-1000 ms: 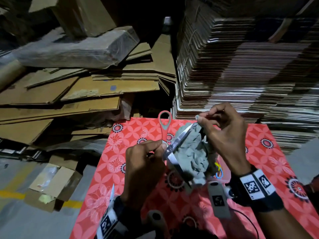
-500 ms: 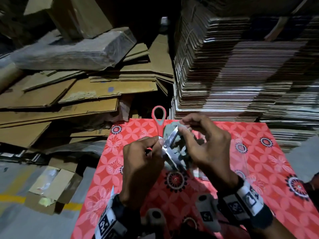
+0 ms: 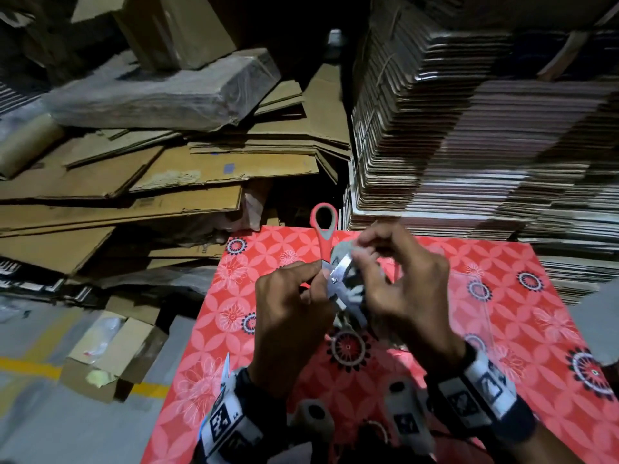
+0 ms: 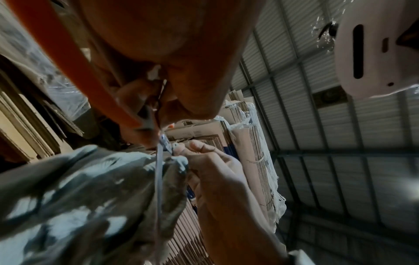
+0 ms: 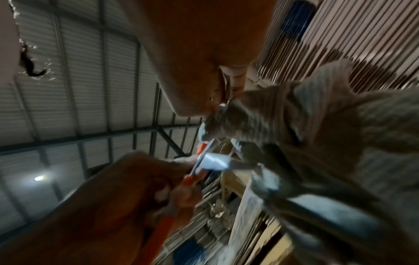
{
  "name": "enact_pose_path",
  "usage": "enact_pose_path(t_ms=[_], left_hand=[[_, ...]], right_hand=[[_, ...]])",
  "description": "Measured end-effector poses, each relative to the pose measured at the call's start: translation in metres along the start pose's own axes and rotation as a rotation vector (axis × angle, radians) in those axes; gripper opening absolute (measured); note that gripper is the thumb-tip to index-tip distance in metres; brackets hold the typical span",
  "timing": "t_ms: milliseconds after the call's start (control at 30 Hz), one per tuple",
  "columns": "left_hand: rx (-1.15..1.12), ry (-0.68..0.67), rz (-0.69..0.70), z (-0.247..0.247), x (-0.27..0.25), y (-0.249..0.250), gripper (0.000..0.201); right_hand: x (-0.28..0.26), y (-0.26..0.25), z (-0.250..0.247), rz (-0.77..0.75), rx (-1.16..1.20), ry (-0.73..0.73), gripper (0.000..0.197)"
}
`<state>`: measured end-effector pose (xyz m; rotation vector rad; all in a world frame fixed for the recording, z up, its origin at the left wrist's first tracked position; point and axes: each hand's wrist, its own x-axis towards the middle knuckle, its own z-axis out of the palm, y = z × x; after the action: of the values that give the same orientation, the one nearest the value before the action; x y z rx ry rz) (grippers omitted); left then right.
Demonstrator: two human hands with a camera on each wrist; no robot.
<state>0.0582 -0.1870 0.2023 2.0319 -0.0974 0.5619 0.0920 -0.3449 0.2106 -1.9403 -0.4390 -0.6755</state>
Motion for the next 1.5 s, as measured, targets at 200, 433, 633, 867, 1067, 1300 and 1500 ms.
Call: enact_pose_path(t_ms=[200, 433, 633, 867, 1067, 1300, 1500], left_hand=[[0.03, -0.001, 0.022, 0.003, 0.0, -0.003, 0.031], [-0.002, -0.014, -0.041, 0.004, 0.004, -0.009, 0.024], [-0.016, -0.055, -0.041, 0.002, 0.003, -0.014, 0.036], [-0.089, -0.017, -0.046, 0.0, 0.006, -0.005, 0.024], [-0.029, -0.04, 0.023, -0.002, 0.005, -0.002, 0.034], [-0.056, -0.046, -0.004, 0.0, 0.005, -0.003, 0.021], [-0.043, -0.145, 0.124, -0.004, 0.005, 0.005, 0.057]], right_hand=[[-0.003, 0.004, -0.006, -0.012, -0.003, -0.101, 0.022], [-0.018, -0.001, 0.002, -0.044, 0.004, -0.149, 0.021], [-0.003, 0.005, -0.009, 0.025, 0.07, -0.158, 0.027], [-0.012, -0.005, -0.001, -0.091, -0.011, -0.136, 0.023], [0.005, 0.004, -0.013, 0.0, 0.029, -0.06, 0.024], [-0.021, -0.01, -0.001, -0.098, -0.025, -0.138, 0.022], [0.003, -0.003, -0.015, 0.02, 0.021, -0.012, 0.027]])
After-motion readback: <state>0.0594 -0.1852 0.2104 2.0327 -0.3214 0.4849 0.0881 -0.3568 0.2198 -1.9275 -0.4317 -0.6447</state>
